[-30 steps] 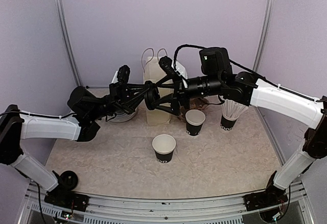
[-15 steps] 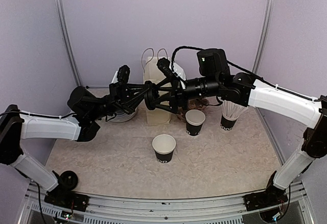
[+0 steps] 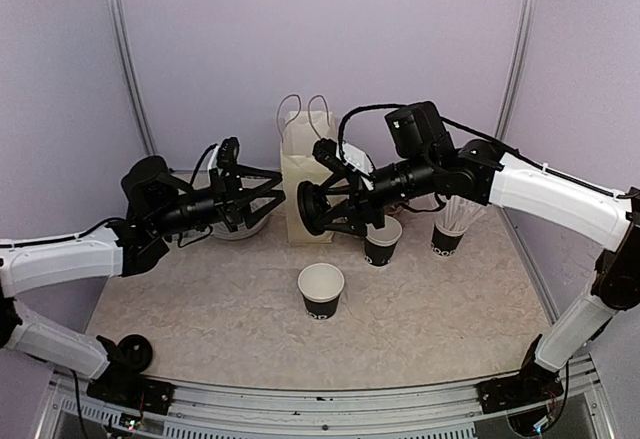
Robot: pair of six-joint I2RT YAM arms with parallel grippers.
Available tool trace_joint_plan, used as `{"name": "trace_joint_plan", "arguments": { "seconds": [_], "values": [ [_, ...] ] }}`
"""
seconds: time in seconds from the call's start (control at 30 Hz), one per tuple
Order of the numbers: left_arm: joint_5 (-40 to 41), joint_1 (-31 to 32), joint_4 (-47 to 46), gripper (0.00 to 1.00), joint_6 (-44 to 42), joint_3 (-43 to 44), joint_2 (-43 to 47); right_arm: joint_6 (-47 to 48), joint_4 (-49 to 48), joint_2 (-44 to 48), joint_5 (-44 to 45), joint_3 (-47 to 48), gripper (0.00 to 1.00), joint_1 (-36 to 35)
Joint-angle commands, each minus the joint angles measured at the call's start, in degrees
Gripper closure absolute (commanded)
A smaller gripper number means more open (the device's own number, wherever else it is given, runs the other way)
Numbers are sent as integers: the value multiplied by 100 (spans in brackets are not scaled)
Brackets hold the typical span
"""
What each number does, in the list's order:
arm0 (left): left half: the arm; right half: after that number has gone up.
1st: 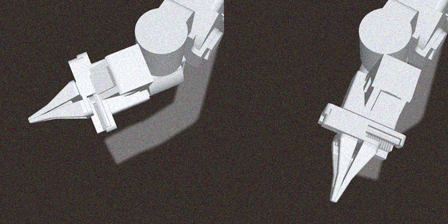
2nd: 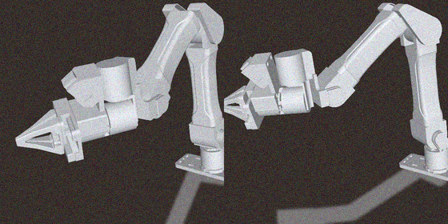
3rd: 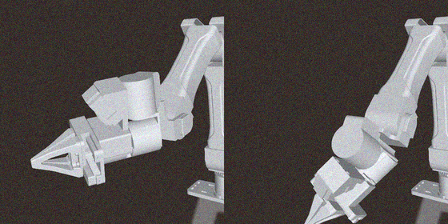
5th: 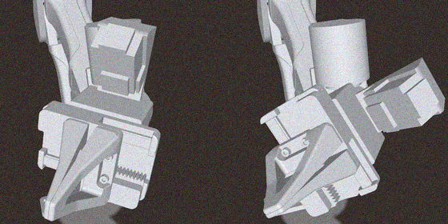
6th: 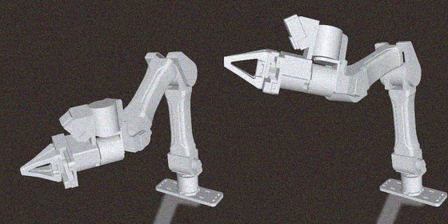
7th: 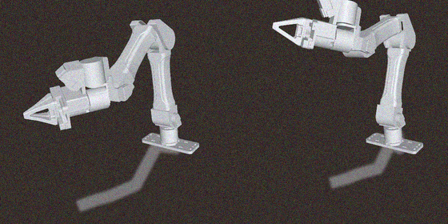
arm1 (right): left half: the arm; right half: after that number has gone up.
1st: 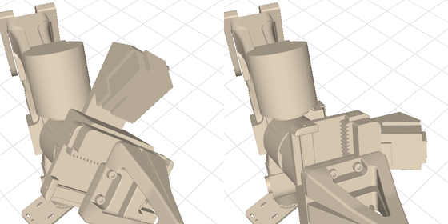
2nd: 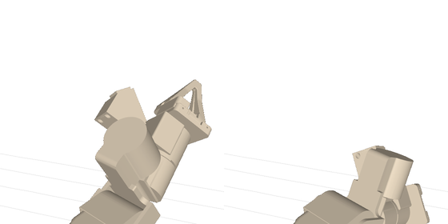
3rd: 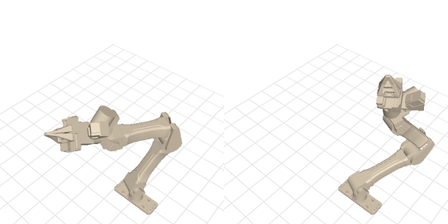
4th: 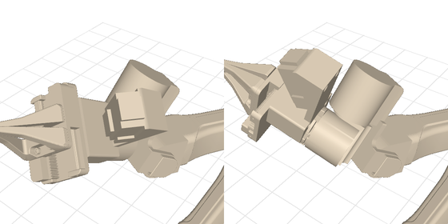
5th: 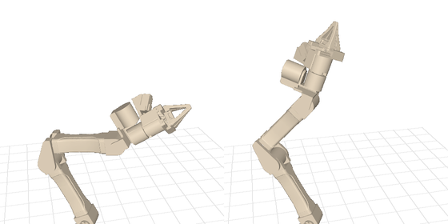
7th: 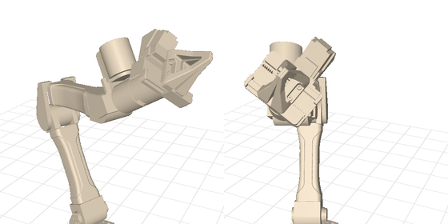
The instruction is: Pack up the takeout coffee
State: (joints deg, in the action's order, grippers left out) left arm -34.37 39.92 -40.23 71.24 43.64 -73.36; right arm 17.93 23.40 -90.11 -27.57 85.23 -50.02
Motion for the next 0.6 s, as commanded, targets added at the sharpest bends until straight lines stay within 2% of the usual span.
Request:
{"name": "trace_joint_plan", "arguments": {
  "seconds": [0.0,0.1,0.2,0.5,0.57],
  "values": [
    [553,-149,2264,40,-1241,56,780,1045,1181,216,-160,206,38,150],
    [991,-264,3726,40,-1704,198,972,1734,2120,52,-229,526,37,150],
    [1379,-316,4431,42,-1938,179,970,2136,2776,-262,-102,922,37,150],
    [1705,-296,4726,44,-2010,234,472,2159,3819,-1419,17,1926,41,29],
    [1660,-301,4764,44,-2035,256,324,2072,3792,-1558,129,1922,41,-34]
  ]
}}
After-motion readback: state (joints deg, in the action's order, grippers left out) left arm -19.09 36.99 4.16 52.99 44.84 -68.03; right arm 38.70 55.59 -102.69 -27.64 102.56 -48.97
